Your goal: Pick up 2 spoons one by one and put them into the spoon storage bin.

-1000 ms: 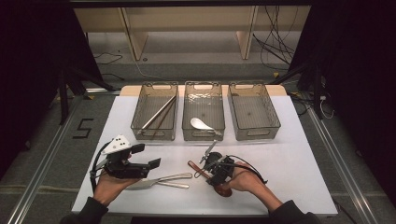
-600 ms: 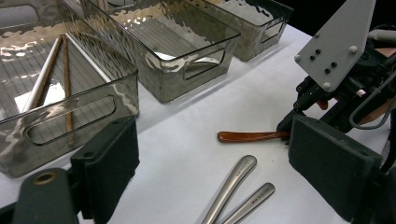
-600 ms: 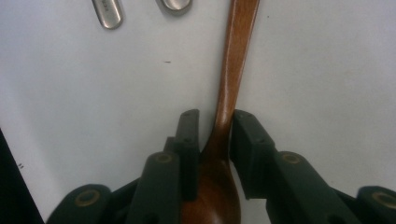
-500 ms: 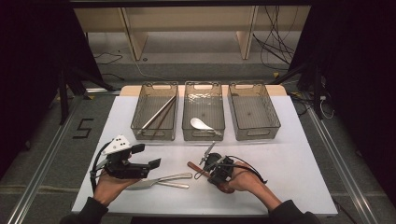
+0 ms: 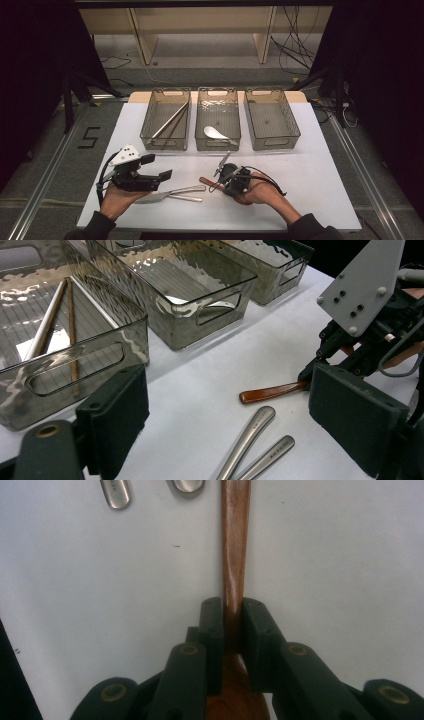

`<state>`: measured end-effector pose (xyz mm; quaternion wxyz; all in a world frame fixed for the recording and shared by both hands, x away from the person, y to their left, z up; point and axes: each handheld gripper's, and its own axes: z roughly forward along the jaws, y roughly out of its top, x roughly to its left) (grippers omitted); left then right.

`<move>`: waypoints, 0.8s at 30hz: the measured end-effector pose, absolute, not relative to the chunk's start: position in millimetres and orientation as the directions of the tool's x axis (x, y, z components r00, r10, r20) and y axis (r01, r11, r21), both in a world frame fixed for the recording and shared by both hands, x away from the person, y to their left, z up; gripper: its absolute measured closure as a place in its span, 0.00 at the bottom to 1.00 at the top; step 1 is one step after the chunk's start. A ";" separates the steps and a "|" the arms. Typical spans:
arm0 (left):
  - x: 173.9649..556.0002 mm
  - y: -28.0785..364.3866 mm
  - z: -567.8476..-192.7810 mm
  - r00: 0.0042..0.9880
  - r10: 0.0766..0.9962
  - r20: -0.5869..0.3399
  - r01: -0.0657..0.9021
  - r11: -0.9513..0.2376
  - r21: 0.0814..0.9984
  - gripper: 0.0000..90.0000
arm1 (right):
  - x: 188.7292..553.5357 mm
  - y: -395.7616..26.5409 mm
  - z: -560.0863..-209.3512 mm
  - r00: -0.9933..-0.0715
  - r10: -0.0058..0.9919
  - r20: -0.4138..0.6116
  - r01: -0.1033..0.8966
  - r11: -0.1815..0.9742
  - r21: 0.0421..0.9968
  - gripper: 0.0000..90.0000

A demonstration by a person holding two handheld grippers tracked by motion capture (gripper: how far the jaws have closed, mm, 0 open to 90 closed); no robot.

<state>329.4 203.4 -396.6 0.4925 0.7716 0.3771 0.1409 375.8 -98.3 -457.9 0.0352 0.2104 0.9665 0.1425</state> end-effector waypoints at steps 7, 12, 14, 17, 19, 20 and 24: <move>329.6 203.2 -397.2 0.675 0.721 -0.156 0.447 -0.232 0.864 0.17 | 379.9 -106.0 -449.6 -0.897 0.443 -0.005 0.419 0.852 0.315 0.91; 329.6 203.3 -397.0 0.676 0.720 -0.157 0.446 -0.231 0.865 0.17 | 383.5 -111.7 -444.5 -0.890 0.455 -0.002 0.427 0.838 0.340 0.91; 329.6 203.6 -396.5 0.676 0.720 -0.160 0.447 -0.227 0.865 0.17 | 384.5 -114.0 -442.1 -0.884 0.468 0.010 0.442 0.827 0.347 0.91; 329.5 204.1 -396.6 0.674 0.721 -0.160 0.447 -0.225 0.866 0.17 | 385.5 -117.9 -437.5 -0.877 0.480 0.023 0.455 0.814 0.360 0.91; 329.6 204.0 -396.7 0.675 0.720 -0.162 0.448 -0.225 0.865 0.17 | 386.5 -120.1 -435.2 -0.874 0.486 0.021 0.457 0.807 0.374 0.91; 329.5 203.8 -396.7 0.675 0.720 -0.162 0.448 -0.226 0.865 0.17 | 387.0 -121.2 -434.0 -0.872 0.489 0.023 0.460 0.802 0.381 0.91; 329.8 203.2 -397.1 0.677 0.718 -0.162 0.449 -0.229 0.864 0.17 | 388.1 -124.8 -429.7 -0.868 0.496 0.030 0.465 0.788 0.404 0.91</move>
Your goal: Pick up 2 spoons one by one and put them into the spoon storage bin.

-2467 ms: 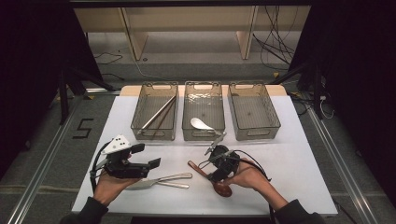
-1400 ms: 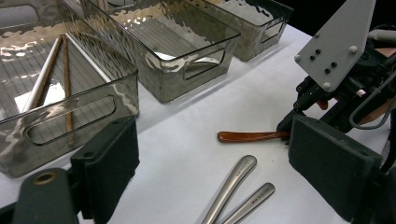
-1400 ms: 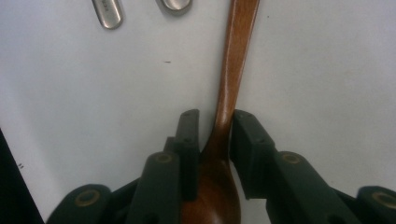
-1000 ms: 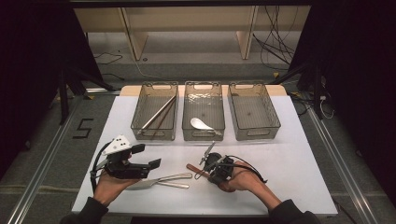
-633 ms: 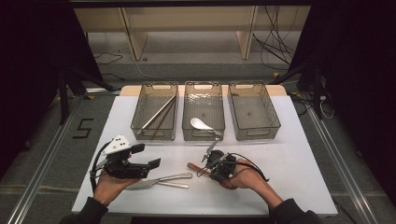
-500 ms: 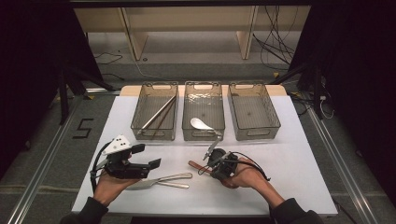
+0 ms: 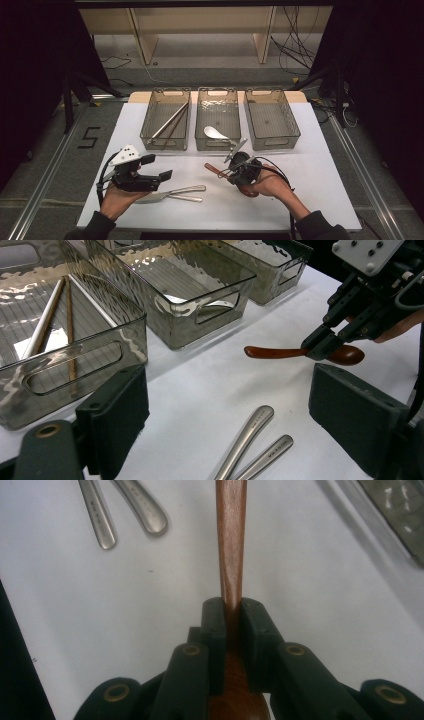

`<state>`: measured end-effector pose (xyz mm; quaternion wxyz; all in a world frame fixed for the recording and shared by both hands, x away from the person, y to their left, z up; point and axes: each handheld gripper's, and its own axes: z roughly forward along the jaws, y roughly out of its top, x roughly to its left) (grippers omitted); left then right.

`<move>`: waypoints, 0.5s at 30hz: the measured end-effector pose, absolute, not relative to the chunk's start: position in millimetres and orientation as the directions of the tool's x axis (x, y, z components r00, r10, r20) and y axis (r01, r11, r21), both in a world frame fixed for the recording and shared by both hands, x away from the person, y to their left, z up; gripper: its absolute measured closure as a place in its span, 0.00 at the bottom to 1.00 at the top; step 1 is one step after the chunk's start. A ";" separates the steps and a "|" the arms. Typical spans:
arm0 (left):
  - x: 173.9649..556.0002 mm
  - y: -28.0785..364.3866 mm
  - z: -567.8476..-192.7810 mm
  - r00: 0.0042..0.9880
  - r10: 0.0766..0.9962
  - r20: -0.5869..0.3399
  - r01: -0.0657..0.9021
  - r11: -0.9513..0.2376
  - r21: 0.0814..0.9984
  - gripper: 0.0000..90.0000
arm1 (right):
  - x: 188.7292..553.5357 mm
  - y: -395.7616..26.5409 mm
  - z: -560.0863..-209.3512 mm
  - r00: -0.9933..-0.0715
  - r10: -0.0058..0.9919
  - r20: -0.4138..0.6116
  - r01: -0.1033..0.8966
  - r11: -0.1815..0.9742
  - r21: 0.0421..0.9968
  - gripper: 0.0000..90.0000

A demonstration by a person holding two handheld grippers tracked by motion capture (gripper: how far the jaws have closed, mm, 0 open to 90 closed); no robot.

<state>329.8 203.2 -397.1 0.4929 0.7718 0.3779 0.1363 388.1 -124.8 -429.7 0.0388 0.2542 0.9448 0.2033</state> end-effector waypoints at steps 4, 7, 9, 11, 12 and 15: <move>329.7 203.0 -397.4 0.677 0.717 -0.164 0.451 -0.229 0.863 0.17 | 390.1 -128.7 -423.9 -0.857 0.513 0.040 0.479 0.767 0.428 0.91; 329.4 202.6 -397.5 0.678 0.717 -0.162 0.449 -0.230 0.863 0.17 | 392.0 -132.8 -417.1 -0.856 0.515 0.041 0.476 0.754 0.453 0.91; 329.4 202.7 -397.3 0.678 0.717 -0.162 0.449 -0.230 0.863 0.17 | 393.4 -135.5 -411.5 -0.854 0.518 0.049 0.475 0.739 0.478 0.91; 329.5 202.3 -397.6 0.678 0.717 -0.165 0.450 -0.227 0.864 0.17 | 394.6 -137.4 -407.5 -0.852 0.521 0.052 0.477 0.729 0.491 0.91; 329.5 202.5 -397.8 0.679 0.716 -0.162 0.449 -0.230 0.863 0.17 | 395.2 -138.1 -405.6 -0.850 0.523 0.059 0.480 0.724 0.496 0.91; 329.7 202.8 -397.8 0.678 0.717 -0.164 0.450 -0.228 0.864 0.17 | 397.5 -139.6 -400.2 -0.846 0.530 0.058 0.481 0.712 0.512 0.91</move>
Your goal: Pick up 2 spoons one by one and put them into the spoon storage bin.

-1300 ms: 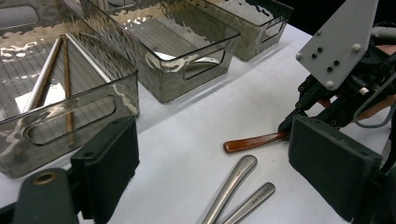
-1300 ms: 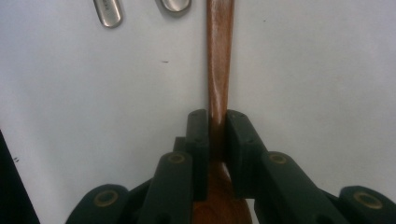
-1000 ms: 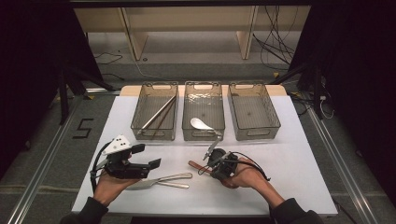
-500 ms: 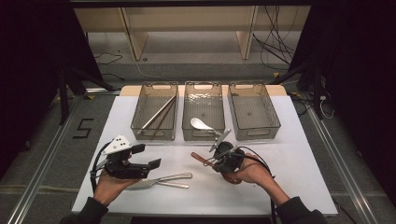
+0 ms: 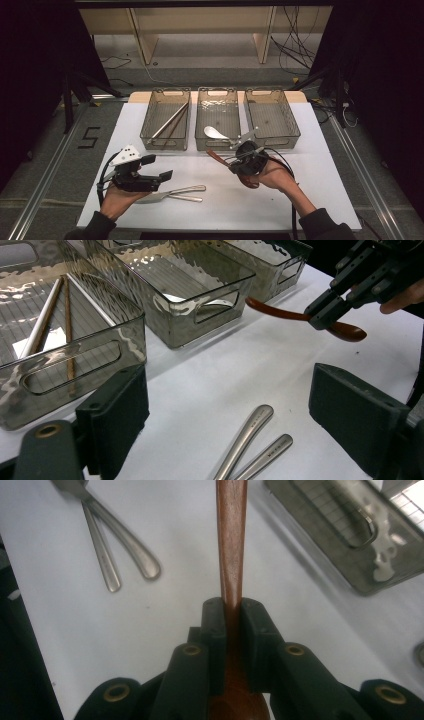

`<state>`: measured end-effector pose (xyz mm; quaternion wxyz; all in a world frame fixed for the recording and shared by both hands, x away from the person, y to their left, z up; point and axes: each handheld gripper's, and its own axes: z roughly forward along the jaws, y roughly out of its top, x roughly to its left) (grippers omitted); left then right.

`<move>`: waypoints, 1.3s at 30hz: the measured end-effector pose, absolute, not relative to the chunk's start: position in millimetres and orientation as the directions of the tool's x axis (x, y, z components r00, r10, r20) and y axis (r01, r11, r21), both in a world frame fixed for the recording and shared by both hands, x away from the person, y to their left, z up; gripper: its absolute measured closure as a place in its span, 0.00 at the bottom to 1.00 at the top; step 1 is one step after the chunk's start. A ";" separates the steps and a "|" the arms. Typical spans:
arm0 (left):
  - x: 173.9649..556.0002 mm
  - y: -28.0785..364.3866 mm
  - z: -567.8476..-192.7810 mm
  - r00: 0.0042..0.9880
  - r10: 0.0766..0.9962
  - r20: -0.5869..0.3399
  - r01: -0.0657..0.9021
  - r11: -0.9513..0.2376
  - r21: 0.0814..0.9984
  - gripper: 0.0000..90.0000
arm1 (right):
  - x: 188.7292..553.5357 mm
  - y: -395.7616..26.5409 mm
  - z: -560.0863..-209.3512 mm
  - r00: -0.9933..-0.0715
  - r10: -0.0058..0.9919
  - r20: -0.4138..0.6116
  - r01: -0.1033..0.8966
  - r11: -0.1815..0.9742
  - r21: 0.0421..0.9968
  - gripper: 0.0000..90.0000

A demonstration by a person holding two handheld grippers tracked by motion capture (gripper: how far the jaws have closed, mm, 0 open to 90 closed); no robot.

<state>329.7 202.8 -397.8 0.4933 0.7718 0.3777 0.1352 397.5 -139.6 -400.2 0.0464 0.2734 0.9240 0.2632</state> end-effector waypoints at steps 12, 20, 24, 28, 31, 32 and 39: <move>330.0 203.4 -398.7 0.676 0.718 -0.167 0.451 -0.224 0.864 0.17 | 419.0 -140.1 -372.1 -0.826 0.562 0.035 0.473 0.659 0.584 0.91; 329.8 203.6 -398.2 0.679 0.715 -0.166 0.445 -0.222 0.867 0.17 | 441.4 -137.6 -359.1 -0.802 0.597 0.019 0.486 0.634 0.601 0.91; 329.7 203.6 -398.1 0.680 0.714 -0.166 0.445 -0.221 0.868 0.17 | 453.4 -136.0 -350.6 -0.786 0.618 0.007 0.491 0.618 0.614 0.91; 329.7 203.7 -398.2 0.680 0.714 -0.166 0.445 -0.222 0.867 0.17 | 465.8 -133.7 -342.8 -0.776 0.631 -0.006 0.489 0.608 0.626 0.91; 329.8 204.0 -398.4 0.680 0.714 -0.167 0.446 -0.222 0.867 0.17 | 473.9 -131.3 -338.8 -0.766 0.642 -0.009 0.495 0.600 0.628 0.91; 329.9 204.0 -398.5 0.679 0.715 -0.167 0.446 -0.221 0.867 0.17 | 476.4 -130.2 -337.9 -0.762 0.648 -0.007 0.501 0.596 0.628 0.91; 330.1 204.4 -398.2 0.681 0.713 -0.167 0.445 -0.223 0.867 0.17 | 494.5 -123.0 -334.0 -0.743 0.669 -0.015 0.516 0.588 0.623 0.91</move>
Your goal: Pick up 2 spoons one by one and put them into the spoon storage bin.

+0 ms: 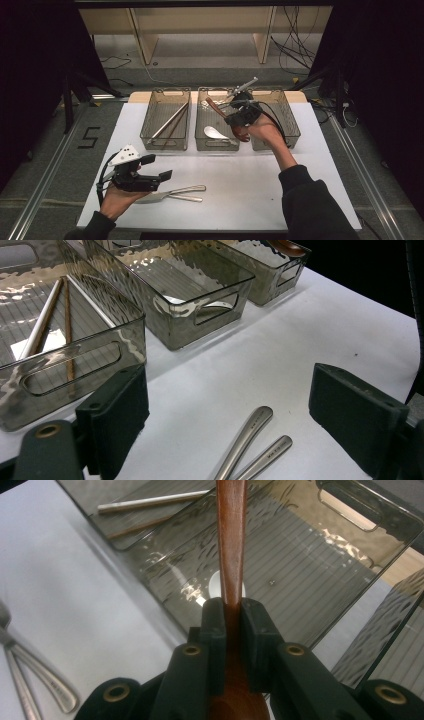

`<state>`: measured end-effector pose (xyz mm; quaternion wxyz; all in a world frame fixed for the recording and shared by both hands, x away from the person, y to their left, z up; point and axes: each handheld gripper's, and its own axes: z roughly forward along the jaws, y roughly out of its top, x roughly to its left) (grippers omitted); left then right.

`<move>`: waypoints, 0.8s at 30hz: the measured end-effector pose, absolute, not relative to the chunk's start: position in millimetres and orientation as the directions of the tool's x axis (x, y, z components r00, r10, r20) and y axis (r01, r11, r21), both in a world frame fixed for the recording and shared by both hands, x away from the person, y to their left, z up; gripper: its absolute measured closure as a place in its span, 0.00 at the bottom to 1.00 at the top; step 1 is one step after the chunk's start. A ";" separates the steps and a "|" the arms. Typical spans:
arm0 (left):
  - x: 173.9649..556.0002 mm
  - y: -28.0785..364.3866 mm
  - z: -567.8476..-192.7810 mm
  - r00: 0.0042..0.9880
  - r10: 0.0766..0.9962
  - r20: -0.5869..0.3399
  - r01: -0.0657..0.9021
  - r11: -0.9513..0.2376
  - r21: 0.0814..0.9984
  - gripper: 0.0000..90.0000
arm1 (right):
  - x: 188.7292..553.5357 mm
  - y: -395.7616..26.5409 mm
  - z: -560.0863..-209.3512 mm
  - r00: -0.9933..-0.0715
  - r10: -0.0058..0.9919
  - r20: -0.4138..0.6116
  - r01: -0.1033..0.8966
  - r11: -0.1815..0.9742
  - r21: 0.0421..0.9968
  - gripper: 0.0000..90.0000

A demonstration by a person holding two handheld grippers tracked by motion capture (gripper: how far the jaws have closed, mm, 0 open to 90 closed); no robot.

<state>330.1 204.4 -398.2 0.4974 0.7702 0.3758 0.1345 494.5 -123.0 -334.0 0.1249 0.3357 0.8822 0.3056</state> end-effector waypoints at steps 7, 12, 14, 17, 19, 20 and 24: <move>329.8 204.4 -398.2 0.681 0.713 -0.167 0.445 -0.221 0.868 0.17 | 510.5 -114.4 -336.6 -0.717 0.697 -0.014 0.542 0.571 0.617 0.91; 329.8 204.7 -398.0 0.683 0.711 -0.169 0.444 -0.221 0.868 0.17 | 519.2 -108.7 -338.0 -0.706 0.708 -0.018 0.551 0.564 0.615 0.91; 329.9 204.6 -398.0 0.682 0.711 -0.169 0.444 -0.220 0.868 0.17 | 521.8 -106.4 -338.5 -0.702 0.712 -0.015 0.555 0.560 0.615 0.91; 329.8 204.5 -398.1 0.683 0.710 -0.169 0.444 -0.221 0.868 0.17 | 525.4 -102.9 -340.2 -0.696 0.718 -0.016 0.559 0.557 0.614 0.91; 329.8 204.5 -397.9 0.683 0.711 -0.169 0.444 -0.220 0.869 0.17 | 527.8 -101.2 -342.3 -0.693 0.721 -0.017 0.562 0.554 0.614 0.91; 329.8 204.3 -397.9 0.683 0.711 -0.169 0.443 -0.219 0.869 0.17 | 529.5 -100.4 -344.0 -0.687 0.727 -0.019 0.568 0.553 0.609 0.91; 329.3 204.3 -397.8 0.685 0.710 -0.165 0.440 -0.222 0.870 0.17 | 534.4 -99.6 -349.0 -0.676 0.737 -0.021 0.583 0.551 0.598 0.91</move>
